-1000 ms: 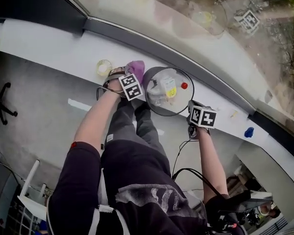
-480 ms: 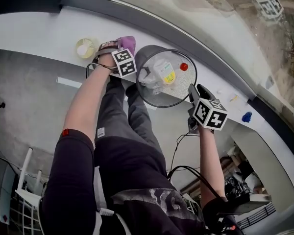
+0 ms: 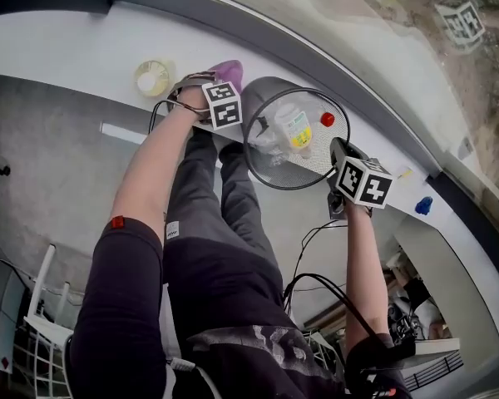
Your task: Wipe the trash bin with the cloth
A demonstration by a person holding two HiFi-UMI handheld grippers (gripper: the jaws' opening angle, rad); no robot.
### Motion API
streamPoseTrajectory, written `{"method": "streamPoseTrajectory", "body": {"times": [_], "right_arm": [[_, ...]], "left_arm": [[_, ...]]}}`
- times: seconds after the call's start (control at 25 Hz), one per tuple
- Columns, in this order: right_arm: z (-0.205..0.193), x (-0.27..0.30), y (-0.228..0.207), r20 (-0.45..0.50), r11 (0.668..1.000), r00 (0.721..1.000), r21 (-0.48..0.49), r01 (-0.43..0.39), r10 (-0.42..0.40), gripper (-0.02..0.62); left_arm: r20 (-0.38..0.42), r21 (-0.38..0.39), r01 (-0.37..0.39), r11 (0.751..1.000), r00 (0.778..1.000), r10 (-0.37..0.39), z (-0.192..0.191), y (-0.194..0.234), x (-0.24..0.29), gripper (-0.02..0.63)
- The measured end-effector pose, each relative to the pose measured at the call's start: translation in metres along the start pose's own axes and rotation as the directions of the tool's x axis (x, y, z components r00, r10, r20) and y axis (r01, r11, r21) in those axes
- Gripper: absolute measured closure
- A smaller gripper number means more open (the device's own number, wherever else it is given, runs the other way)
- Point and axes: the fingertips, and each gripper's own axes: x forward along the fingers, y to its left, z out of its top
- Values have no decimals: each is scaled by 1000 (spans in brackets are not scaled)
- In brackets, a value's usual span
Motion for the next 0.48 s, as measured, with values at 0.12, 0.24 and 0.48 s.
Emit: {"method": "streamPoseTrajectory", "body": {"times": [0.12, 0.24, 0.48], "right_arm": [[-2, 4, -3, 16, 996, 999, 75, -47, 45, 588], [-1, 5, -2, 11, 996, 999, 75, -42, 42, 588], [4, 5, -3, 48, 986, 995, 134, -94, 89, 586]], "left_arm": [[108, -123, -12, 992, 994, 25, 6, 2, -19, 471], [313, -351, 19, 936, 944, 99, 17, 10, -71, 479], [523, -440, -21, 898, 807, 275, 38, 44, -184, 480]]}}
